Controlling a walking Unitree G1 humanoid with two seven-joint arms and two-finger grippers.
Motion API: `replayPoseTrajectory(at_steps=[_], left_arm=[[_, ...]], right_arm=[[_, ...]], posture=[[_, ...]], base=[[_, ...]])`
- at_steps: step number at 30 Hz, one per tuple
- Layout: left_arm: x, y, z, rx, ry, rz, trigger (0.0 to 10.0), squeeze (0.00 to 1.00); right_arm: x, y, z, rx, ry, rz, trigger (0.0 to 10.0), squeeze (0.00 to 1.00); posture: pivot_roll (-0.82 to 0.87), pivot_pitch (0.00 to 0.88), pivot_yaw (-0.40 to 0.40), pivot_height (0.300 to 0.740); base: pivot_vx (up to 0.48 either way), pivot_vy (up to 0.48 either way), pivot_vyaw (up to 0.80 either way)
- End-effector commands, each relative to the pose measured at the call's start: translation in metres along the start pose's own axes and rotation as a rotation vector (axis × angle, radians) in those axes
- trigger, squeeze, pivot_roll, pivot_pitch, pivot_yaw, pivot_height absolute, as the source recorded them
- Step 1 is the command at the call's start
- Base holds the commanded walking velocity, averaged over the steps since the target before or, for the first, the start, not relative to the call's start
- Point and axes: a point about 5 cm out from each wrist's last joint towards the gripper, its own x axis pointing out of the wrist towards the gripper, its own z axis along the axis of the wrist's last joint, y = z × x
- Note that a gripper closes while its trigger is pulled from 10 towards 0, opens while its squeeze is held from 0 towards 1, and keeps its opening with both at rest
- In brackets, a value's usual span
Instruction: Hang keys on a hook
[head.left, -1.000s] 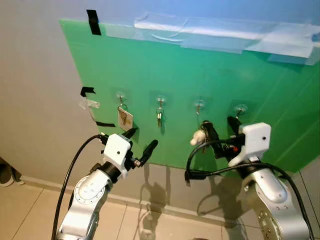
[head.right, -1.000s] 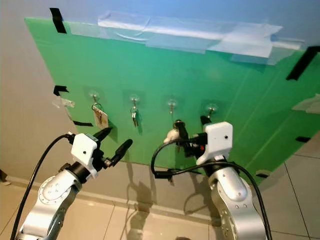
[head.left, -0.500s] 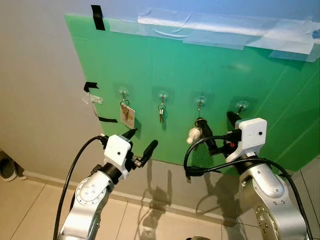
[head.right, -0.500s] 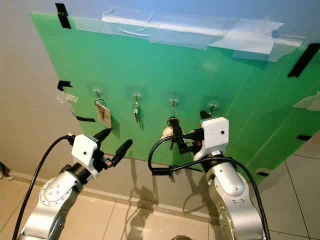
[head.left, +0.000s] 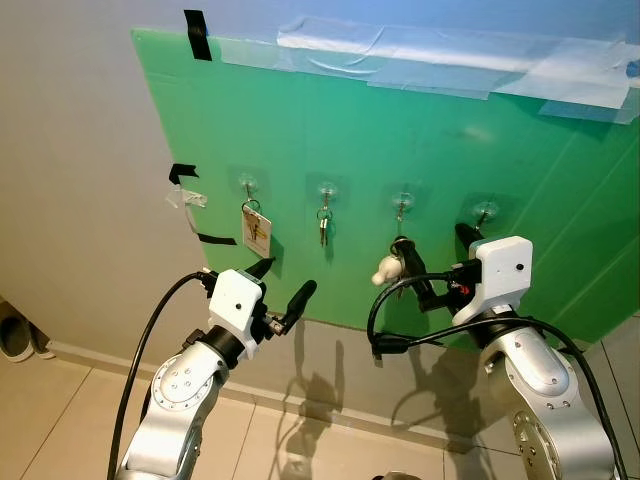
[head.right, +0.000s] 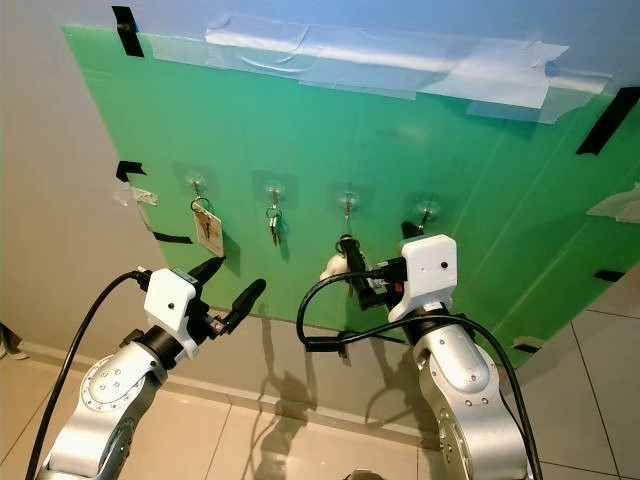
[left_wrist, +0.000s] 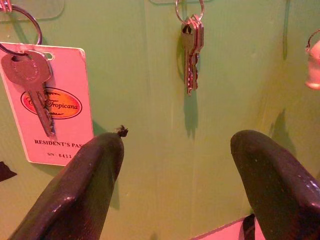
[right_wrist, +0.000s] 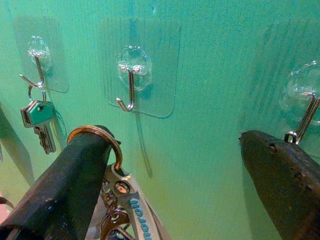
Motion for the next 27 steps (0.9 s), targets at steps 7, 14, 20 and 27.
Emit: replayPoseTrajectory(at_steps=[7, 14, 20, 27], left_arm=[[0.002, 0.0011, 0.001, -0.006, 0.003, 0.003, 10.0, 0.0], [0.0026, 0.0009, 0.001, -0.01, 0.004, 0.005, 10.0, 0.0], [0.0022, 0.0007, 0.0008, -0.014, 0.006, 0.007, 10.0, 0.0], [0.0018, 0.0013, 0.0006, -0.014, 0.009, 0.012, 10.0, 0.0]], right_arm=[[0.0048, -0.0061, 0.0397, 0.011, -0.191, -0.011, 0.0, 0.0], [0.0044, -0.005, 0.0394, 0.028, -0.189, 0.009, 0.0, 0.0], [0.0044, 0.0007, 0.0375, 0.106, -0.165, 0.083, 0.0, 0.0], [0.0051, -0.0012, 0.0373, 0.127, -0.154, 0.104, 0.0, 0.0]], posture=[[-0.06, 0.0, 0.01, 0.74], [-0.06, 0.0, 0.008, 0.74], [-0.06, 0.0, 0.008, 0.74], [-0.06, 0.0, 0.008, 0.74]], base=[[0.0, 0.0, 0.0], [0.0, 0.0, 0.0], [0.0, 0.0, 0.0], [0.0, 0.0, 0.0]])
